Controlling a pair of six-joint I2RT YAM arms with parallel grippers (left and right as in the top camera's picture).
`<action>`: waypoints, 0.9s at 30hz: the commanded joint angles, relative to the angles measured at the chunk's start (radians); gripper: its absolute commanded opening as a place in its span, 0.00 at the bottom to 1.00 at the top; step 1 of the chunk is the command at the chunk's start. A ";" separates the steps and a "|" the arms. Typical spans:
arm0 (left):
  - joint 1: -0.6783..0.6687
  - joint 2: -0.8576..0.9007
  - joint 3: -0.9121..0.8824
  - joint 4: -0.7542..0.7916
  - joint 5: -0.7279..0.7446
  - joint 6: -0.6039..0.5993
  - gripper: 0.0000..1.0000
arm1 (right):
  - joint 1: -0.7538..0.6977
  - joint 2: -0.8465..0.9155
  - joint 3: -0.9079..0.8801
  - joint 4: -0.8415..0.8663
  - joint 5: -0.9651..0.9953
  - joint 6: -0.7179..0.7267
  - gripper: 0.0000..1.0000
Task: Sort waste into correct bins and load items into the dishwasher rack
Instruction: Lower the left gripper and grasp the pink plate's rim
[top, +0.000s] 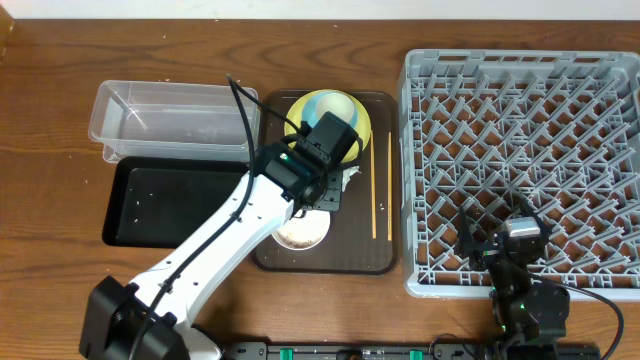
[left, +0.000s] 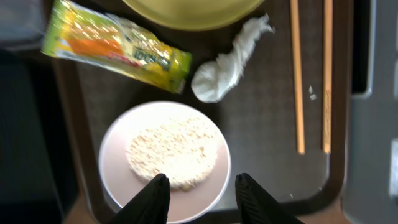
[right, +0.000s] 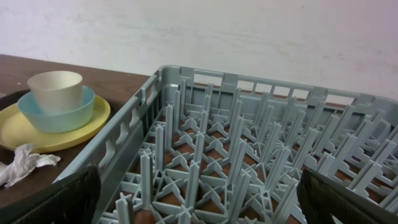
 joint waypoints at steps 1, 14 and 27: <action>-0.004 0.004 -0.021 -0.008 0.061 0.002 0.38 | 0.007 0.000 -0.001 -0.004 -0.004 -0.009 0.99; -0.082 0.004 -0.108 0.036 0.060 -0.078 0.45 | 0.007 0.000 -0.001 -0.004 -0.004 -0.009 0.99; -0.113 0.009 -0.138 0.101 -0.004 -0.105 0.45 | 0.007 0.000 -0.001 -0.004 -0.004 -0.009 0.99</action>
